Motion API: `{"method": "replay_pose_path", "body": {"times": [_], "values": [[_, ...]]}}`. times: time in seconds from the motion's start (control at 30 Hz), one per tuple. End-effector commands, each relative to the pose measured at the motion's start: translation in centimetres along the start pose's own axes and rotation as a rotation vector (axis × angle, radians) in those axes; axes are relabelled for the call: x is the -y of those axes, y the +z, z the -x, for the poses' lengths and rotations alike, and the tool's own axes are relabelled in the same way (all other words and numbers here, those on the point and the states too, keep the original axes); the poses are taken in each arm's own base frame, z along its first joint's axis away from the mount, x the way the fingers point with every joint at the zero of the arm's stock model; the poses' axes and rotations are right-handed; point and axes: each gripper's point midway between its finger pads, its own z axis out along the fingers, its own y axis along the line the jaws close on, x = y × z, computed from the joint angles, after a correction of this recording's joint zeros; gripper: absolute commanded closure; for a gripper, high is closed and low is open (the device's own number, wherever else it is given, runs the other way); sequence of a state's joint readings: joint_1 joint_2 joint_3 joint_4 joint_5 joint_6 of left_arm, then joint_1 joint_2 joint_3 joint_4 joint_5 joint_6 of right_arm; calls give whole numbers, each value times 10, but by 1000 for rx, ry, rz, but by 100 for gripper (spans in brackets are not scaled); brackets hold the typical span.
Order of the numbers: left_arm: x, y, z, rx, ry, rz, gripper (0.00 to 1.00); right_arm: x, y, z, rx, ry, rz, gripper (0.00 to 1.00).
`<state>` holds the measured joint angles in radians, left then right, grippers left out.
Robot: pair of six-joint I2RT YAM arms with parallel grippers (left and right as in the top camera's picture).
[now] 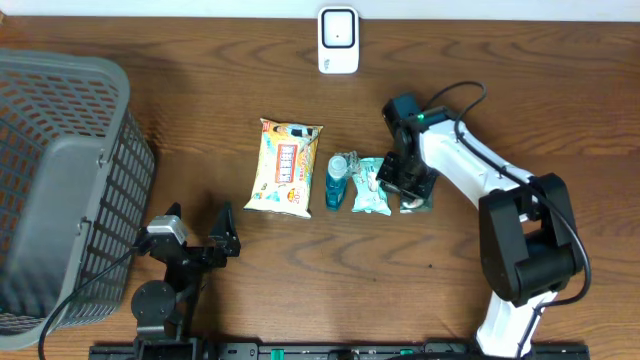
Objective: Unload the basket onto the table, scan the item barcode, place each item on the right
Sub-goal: 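Lift the green tin and move it right of the row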
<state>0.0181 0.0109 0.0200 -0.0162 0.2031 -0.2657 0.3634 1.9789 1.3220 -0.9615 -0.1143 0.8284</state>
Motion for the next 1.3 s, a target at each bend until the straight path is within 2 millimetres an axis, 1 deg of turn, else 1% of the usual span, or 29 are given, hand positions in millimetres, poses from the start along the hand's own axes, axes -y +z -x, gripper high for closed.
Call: {"method": "replay_pose_path", "body": {"times": [0.0, 0.07, 0.1, 0.2, 0.27, 0.37, 0.5, 0.6, 0.67, 0.83, 0.87, 0.9, 0.93, 1.0, 1.03, 1.07, 1.1, 1.13, 1.2, 1.27], "values": [[-3, 1, -14, -42, -9, 4, 2, 24, 25, -21, -74, 7, -74, 84], [-3, 1, -14, -42, -9, 4, 2, 37, 27, -22, -68, -7, -129, 92], [-3, 1, -14, -42, -9, 4, 2, 45, 26, -20, -60, -3, -162, 95], [-3, 1, -14, -42, -9, 4, 2, 58, 17, -9, -22, -28, -217, 97], [-3, 1, -14, -42, -9, 4, 2, 62, 5, 1, -8, -48, -227, 97], [-3, 1, -14, -42, -9, 4, 2, 67, -16, 18, 24, -69, -249, 94], [-3, 1, -14, -42, -9, 4, 2, 92, -47, 36, 72, -39, -356, 92], [-3, 1, -14, -42, -9, 4, 2, 108, -60, 45, 93, -19, -417, 93], [-3, 1, -14, -42, -9, 4, 2, 114, -66, 49, 92, -3, -421, 92], [-3, 1, -14, -42, -9, 4, 2, 108, -64, 43, 51, 17, -374, 94], [-3, 1, -14, -42, -9, 4, 2, 108, -64, 43, 52, 32, -373, 90], [-3, 1, -14, -42, -9, 4, 2, 109, -64, 41, 52, 66, -377, 83], [-3, 1, -14, -42, -9, 4, 2, 113, -65, 37, 49, 136, -389, 73], [-3, 1, -14, -42, -9, 4, 2, 118, -67, 26, 23, 293, -401, 47], [-3, 1, -14, -42, -9, 4, 2, 117, -67, 20, 1, 355, -394, 32], [-3, 1, -14, -42, -9, 4, 2, 115, -66, 13, -31, 418, -377, 20], [-3, 1, -14, -42, -9, 4, 2, 110, -65, 8, -60, 463, -352, 11], [-3, 1, -14, -42, -9, 4, 2, 99, -63, -1, -124, 555, -297, 1], [-3, 1, -14, -42, -9, 4, 2, 91, -63, -7, -162, 671, -265, 1], [-3, 1, -14, -42, -9, 4, 2, 92, -64, -8, -145, 802, -288, 1]]}}
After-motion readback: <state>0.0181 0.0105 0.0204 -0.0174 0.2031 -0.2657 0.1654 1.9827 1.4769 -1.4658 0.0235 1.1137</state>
